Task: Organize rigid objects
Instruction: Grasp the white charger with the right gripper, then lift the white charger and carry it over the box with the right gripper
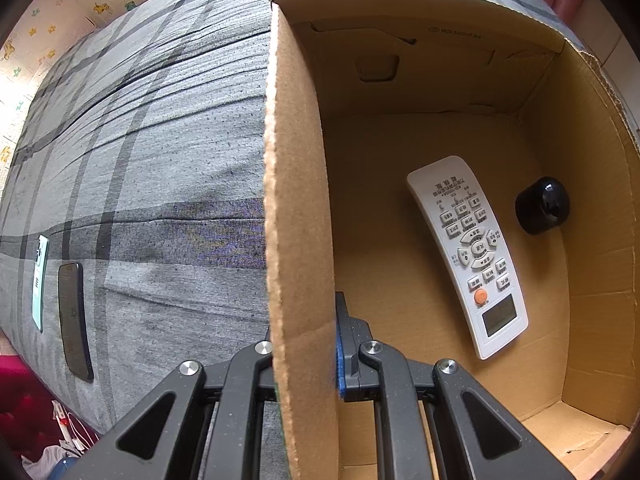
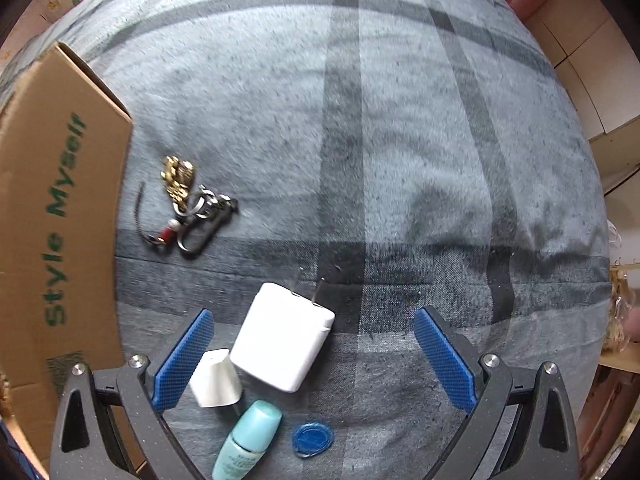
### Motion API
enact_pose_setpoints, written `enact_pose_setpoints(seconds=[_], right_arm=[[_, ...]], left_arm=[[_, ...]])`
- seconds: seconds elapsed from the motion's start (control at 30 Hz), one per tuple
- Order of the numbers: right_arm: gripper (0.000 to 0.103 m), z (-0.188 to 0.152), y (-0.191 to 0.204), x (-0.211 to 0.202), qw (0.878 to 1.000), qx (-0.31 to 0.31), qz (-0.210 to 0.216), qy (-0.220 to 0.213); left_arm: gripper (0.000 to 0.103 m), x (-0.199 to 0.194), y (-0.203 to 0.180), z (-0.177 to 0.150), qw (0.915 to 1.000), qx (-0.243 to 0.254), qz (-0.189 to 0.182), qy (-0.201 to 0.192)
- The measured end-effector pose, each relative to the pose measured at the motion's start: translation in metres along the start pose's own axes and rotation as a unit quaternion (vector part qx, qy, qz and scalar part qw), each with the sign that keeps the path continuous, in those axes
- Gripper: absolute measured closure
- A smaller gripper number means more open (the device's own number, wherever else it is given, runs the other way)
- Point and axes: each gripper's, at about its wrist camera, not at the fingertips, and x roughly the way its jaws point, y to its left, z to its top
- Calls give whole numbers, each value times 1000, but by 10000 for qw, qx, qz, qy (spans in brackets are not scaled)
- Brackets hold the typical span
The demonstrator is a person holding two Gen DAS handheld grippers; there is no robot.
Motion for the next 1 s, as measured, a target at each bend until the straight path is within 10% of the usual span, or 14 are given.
enact_pose_setpoints(seconds=[0.37, 0.6, 1.0], right_arm=[[3, -6, -7, 17, 9998, 80, 85, 156], [51, 2, -3, 27, 9991, 75, 250, 335], [53, 6, 2, 6, 9995, 95, 175, 227]], left_arm=[[90, -2, -2, 1, 10000, -13, 70, -3], [90, -3, -5, 1, 9999, -15, 114, -4], [90, -4, -5, 0, 9999, -31, 101, -18]])
